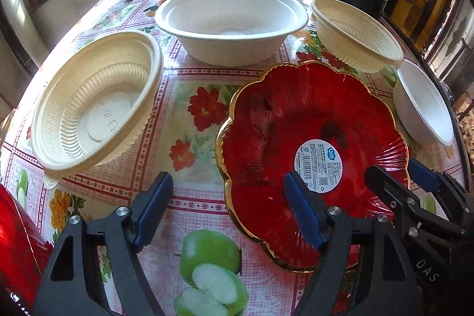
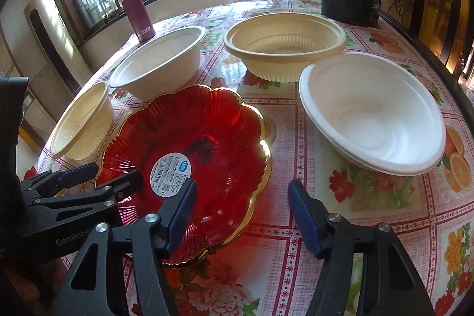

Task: Organize plates and bowls
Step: 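Close the left tool on the small red plate rim and lift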

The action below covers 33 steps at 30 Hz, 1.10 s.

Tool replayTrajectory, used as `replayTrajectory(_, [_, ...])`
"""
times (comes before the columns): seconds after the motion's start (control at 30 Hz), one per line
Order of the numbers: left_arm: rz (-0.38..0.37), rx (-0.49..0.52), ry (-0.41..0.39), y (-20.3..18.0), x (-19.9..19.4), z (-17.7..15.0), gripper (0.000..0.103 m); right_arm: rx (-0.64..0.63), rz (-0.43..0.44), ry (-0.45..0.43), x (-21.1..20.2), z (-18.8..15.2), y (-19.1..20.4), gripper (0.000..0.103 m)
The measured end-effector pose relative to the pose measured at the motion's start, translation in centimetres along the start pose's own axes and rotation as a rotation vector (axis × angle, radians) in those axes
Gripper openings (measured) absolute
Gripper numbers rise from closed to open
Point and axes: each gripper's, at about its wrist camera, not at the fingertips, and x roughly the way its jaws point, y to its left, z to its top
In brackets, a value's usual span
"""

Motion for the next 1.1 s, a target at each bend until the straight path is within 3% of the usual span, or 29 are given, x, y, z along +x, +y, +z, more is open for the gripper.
replayTrajectory(0.03, [-0.007, 0.000, -0.001, 0.0, 0.0, 0.0, 0.075, -0.005, -0.008, -0.012, -0.1, 0.0, 0.1, 0.055])
replayTrajectory(0.1, [-0.024, -0.003, -0.002, -0.1, -0.1, -0.1, 0.069, 0.006, 0.012, -0.011, 0.1, 0.0, 0.0, 0.031])
replayTrajectory(0.2, [-0.040, 0.012, -0.015, -0.5, -0.3, -0.1, 0.054, 0.020, 0.017, -0.017, 0.1, 0.1, -0.2, 0.021])
replayTrajectory(0.3, [-0.073, 0.023, -0.021, -0.7, -0.4, 0.1, 0.036, 0.050, 0.041, -0.023, 0.1, 0.1, -0.7, 0.018])
replayTrajectory(0.4, [-0.082, 0.015, -0.024, -0.5, -0.2, 0.4, 0.035, 0.070, 0.059, -0.024, 0.1, 0.2, -1.0, 0.017])
replayTrajectory(0.53, [-0.101, -0.007, -0.032, 0.4, -0.1, 0.5, 0.024, 0.078, 0.063, -0.028, 0.0, 0.1, -1.0, 0.016])
replayTrajectory(1.1, [-0.163, 0.004, -0.038, 1.7, -1.8, -2.7, 0.020, 0.113, 0.123, 0.000, -1.6, -2.0, -1.1, 0.013])
